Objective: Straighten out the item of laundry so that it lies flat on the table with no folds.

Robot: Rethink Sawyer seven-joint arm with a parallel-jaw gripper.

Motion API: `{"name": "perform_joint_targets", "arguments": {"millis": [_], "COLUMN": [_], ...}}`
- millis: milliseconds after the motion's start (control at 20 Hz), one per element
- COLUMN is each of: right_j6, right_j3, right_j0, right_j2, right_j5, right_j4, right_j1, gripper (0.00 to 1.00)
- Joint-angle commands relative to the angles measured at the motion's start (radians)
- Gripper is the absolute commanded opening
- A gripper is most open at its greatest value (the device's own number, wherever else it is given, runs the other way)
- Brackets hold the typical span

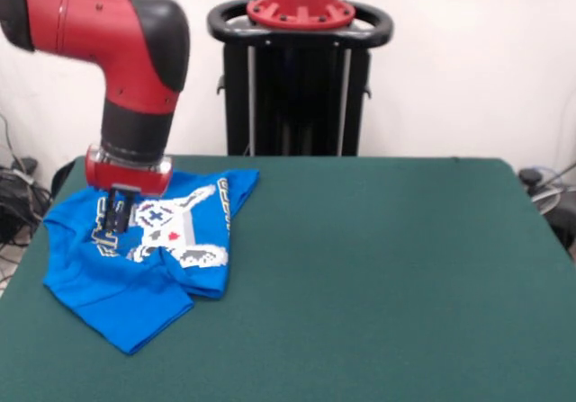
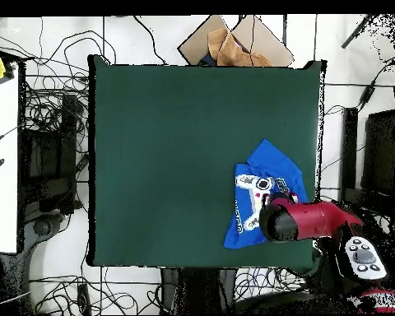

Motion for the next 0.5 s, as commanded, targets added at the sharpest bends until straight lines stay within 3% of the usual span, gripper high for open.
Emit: {"name": "perform_joint_targets", "arguments": {"millis": [50, 500], "right_j6": [-0.105, -0.017], "right_j3": [0.135, 0.233], "right_j0": [0.05, 0.096], "right_j2": [0.145, 0.161], "right_j5": [0.224, 0.263], "right_j4": [0.132, 0.204], "right_j1": [-0.218, -0.257], "gripper": [0.0, 0.0]}}
